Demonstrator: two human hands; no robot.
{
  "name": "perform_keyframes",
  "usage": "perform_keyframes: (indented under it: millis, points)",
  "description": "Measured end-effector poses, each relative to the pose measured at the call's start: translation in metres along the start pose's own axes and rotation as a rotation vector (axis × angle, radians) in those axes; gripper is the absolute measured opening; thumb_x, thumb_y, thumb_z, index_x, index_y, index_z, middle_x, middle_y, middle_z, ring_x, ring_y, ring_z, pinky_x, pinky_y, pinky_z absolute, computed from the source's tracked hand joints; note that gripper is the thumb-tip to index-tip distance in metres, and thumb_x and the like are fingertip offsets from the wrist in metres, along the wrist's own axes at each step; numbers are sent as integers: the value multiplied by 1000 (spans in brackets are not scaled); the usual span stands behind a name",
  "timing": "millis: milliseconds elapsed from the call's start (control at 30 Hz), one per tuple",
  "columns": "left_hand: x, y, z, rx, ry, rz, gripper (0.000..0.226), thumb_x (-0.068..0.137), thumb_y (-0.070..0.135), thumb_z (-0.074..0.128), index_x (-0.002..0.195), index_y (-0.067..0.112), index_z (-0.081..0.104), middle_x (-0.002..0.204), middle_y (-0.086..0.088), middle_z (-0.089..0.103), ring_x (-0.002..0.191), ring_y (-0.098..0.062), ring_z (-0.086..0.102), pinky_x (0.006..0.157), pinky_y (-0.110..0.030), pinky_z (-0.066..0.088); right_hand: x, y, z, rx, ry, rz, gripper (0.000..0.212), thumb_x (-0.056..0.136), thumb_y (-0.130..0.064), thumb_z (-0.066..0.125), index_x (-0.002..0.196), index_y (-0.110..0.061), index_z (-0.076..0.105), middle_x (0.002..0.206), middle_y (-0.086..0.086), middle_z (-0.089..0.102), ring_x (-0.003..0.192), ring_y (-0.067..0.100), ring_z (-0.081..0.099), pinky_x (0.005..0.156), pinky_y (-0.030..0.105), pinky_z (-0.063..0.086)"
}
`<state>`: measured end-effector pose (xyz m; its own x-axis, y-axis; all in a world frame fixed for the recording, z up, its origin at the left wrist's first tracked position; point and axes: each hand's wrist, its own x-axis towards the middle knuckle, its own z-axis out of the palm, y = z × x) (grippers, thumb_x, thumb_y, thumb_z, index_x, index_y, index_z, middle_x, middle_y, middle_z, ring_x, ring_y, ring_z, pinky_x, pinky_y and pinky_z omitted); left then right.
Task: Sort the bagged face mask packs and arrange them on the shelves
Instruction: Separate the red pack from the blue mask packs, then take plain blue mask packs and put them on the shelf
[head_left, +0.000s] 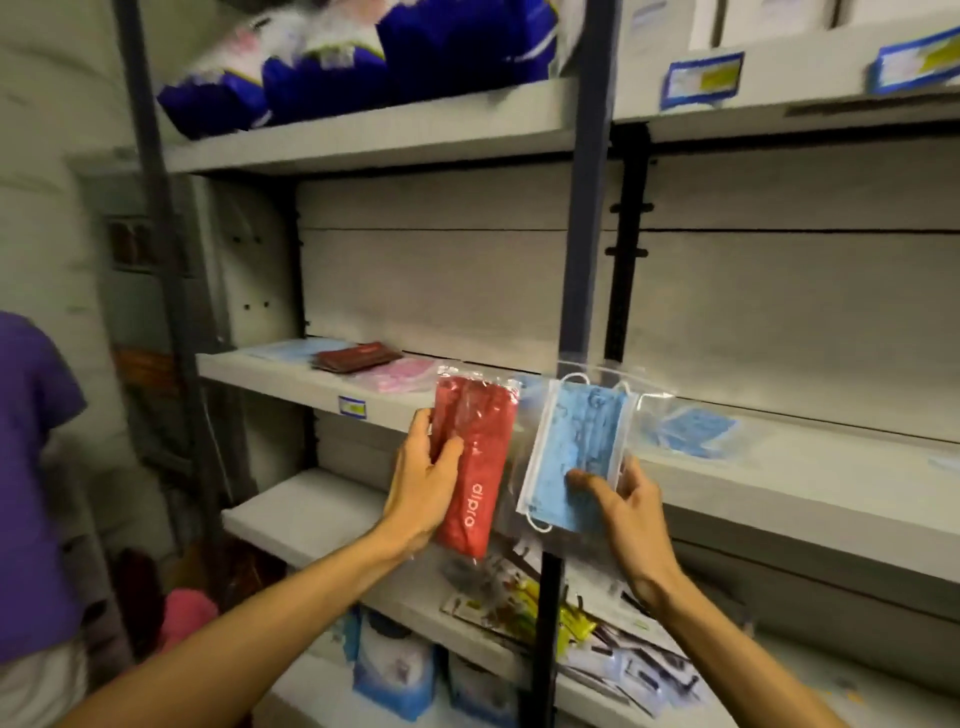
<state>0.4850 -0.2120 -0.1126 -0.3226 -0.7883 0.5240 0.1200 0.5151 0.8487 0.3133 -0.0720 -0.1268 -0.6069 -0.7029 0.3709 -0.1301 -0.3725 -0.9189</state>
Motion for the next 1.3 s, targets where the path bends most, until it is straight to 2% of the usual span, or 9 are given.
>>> perform_keyframes:
  millis: [200,300,467,600,733,867,1033,1167,1300]
  points:
    - [40,-37,-101,-17,108,-345,38,85,-1,64,118,12,51,101,-6,68,94,-21,68,81,-35,54,21,21,96,-63,-17,189,32,91,-2,67,123,1,62,111,20,71,99,37,71,88,57,57]
    - [61,-54,-135,-19,133,-389,34,83,-2,67,112,13,58,99,-5,71,91,-21,69,69,-26,50,45,31,130,-70,-11,232,34,89,-4,70,121,2,62,112,21,71,99,35,71,87,54,58]
    - [111,-79,-155,-44,101,-400,33,88,-2,67,117,10,57,108,-10,70,97,-25,68,88,-39,55,105,42,170,-140,54,173,34,87,-5,74,117,3,61,113,23,70,99,35,71,88,51,58]
    - [162,-87,-137,-80,-1,-340,30,89,-5,62,111,15,58,109,-8,71,94,-19,69,74,-27,54,158,40,186,-152,163,78,33,84,-3,78,113,-2,62,102,19,72,91,32,71,86,50,59]
    - [223,-92,-115,-76,-132,-278,35,87,-6,63,118,11,58,112,-11,72,100,-24,70,86,-36,58,198,48,196,-136,197,97,34,85,-9,78,114,-7,60,102,14,74,92,28,74,82,47,61]
    - [290,-116,-123,-5,-162,-208,42,86,-2,71,123,9,55,113,-13,72,96,-24,71,83,-38,60,240,60,228,-136,137,67,34,86,-7,76,116,-7,60,103,12,73,87,26,74,76,38,63]
    - [358,-164,-168,213,-113,-174,47,84,18,80,124,17,55,99,2,72,84,-13,70,66,-21,57,280,82,276,-141,102,64,23,87,-2,74,101,-14,62,92,5,74,71,13,73,62,26,61]
    - [404,-199,-204,585,-122,-139,47,86,29,73,129,20,56,117,-7,71,100,-29,68,86,-39,56,302,93,297,-171,71,52,24,86,-2,75,98,-19,63,89,-2,75,69,7,74,59,19,57]
    - [432,-227,-221,981,-314,-83,61,86,49,70,135,18,51,130,-10,65,117,-33,60,94,-44,52,313,100,308,-188,103,41,31,85,-5,77,113,-12,64,99,4,76,79,12,75,63,21,58]
